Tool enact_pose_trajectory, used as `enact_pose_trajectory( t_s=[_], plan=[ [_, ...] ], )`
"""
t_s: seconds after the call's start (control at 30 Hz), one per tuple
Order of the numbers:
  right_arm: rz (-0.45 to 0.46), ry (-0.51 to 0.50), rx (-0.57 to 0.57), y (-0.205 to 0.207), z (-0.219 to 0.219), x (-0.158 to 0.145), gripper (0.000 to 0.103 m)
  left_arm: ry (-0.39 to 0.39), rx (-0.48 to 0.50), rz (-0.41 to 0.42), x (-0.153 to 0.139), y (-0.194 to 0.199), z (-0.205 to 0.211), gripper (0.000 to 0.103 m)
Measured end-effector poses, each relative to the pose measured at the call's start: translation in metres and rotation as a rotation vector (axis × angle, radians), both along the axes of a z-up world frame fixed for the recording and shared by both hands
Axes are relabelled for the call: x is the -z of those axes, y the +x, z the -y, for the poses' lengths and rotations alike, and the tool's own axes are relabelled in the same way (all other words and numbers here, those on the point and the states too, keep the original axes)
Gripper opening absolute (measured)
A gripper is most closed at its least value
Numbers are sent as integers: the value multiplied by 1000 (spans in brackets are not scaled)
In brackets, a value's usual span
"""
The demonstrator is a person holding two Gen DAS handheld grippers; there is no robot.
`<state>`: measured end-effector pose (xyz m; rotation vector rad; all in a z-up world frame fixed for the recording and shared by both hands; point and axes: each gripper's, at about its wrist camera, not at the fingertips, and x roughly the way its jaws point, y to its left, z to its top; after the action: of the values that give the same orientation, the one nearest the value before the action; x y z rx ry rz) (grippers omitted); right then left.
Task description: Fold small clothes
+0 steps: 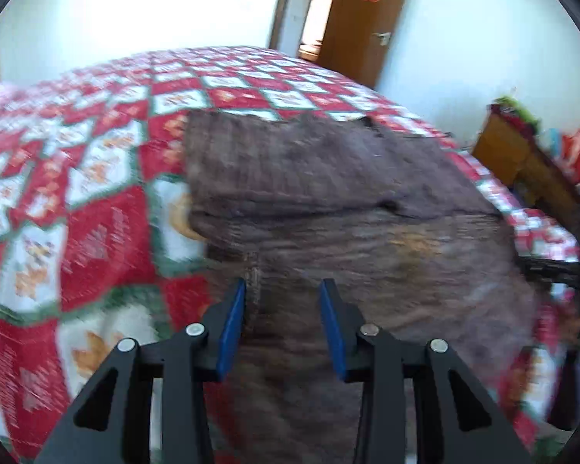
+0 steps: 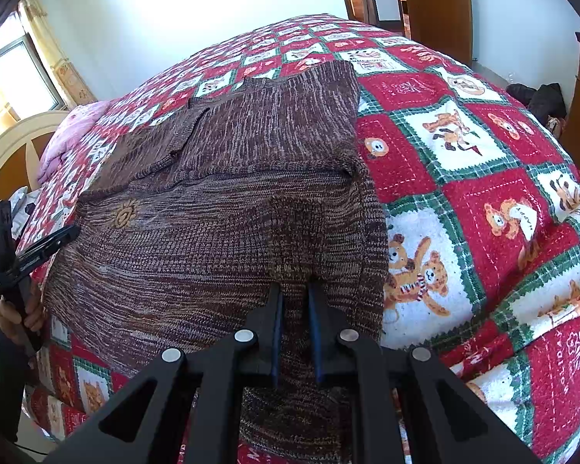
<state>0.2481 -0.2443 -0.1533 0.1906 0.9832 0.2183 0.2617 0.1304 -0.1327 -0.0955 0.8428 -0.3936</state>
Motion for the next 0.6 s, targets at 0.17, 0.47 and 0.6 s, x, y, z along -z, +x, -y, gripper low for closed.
enact_pose_trajectory(
  t_s=[0.17,0.47,0.6],
  plan=[
    [-2,13,3,0,1,1,13,2,72,15,-6,-19,8,40],
    [-4,46,11,1,7,1,13,-12,0,-2,1,-3,-1,42],
    [-6,63,14,1,8,2,13,-53,13,-31,6,7,-9,42]
  ],
)
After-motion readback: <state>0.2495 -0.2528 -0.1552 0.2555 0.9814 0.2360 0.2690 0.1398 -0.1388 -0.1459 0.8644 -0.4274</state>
